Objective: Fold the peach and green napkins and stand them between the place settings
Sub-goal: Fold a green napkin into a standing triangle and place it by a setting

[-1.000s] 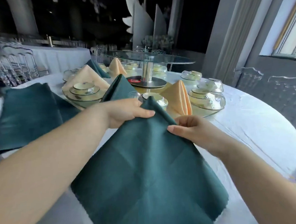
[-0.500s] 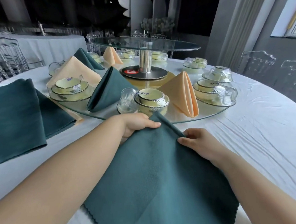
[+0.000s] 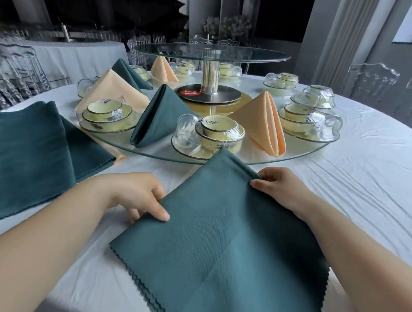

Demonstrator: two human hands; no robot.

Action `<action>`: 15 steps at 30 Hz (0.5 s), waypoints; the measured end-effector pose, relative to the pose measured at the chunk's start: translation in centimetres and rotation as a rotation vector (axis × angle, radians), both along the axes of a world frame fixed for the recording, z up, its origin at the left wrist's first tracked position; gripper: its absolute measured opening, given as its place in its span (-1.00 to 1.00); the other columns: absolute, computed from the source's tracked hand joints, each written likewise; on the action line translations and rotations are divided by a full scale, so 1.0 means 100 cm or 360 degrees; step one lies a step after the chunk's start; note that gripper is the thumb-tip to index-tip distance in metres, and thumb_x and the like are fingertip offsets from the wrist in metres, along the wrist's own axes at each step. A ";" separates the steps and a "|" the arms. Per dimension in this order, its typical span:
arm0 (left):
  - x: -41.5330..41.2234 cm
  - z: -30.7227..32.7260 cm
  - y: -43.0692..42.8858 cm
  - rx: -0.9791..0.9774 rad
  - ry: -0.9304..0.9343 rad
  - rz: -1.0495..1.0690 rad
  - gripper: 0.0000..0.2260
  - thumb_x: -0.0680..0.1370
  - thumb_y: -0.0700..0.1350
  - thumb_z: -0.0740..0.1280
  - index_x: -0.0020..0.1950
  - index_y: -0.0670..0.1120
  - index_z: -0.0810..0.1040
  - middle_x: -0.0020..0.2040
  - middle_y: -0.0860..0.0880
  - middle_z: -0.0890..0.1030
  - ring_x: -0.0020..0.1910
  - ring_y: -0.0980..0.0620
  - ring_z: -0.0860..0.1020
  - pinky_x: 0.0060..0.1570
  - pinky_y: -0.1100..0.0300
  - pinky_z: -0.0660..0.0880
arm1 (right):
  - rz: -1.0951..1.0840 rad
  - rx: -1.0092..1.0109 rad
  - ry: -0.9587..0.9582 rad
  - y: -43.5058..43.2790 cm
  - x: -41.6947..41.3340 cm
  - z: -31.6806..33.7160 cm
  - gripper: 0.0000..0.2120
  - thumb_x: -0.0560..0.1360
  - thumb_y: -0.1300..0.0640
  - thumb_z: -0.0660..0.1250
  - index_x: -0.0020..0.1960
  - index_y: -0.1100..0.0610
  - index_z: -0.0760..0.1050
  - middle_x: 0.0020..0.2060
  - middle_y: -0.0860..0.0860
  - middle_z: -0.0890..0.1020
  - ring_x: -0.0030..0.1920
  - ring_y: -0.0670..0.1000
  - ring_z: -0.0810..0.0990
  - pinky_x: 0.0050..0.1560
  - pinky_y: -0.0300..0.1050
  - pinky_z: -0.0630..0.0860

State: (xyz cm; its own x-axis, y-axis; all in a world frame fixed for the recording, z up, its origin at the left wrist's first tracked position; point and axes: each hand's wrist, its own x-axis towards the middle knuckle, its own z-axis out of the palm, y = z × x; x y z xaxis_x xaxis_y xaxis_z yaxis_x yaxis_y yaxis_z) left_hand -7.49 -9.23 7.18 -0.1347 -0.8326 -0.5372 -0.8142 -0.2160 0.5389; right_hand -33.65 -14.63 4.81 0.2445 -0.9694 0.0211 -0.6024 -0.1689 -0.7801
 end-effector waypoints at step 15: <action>0.008 -0.021 -0.003 -0.0590 0.0263 0.0314 -0.86 0.43 -0.25 0.43 -0.10 -0.06 0.55 -0.10 -0.05 0.61 -0.19 0.08 0.53 -0.15 0.36 0.43 | -0.0040 0.0077 0.0191 -0.009 -0.009 0.006 -0.90 0.46 0.15 0.36 -0.05 0.10 0.49 -0.14 0.04 0.54 -0.14 0.01 0.48 -0.21 -0.20 0.36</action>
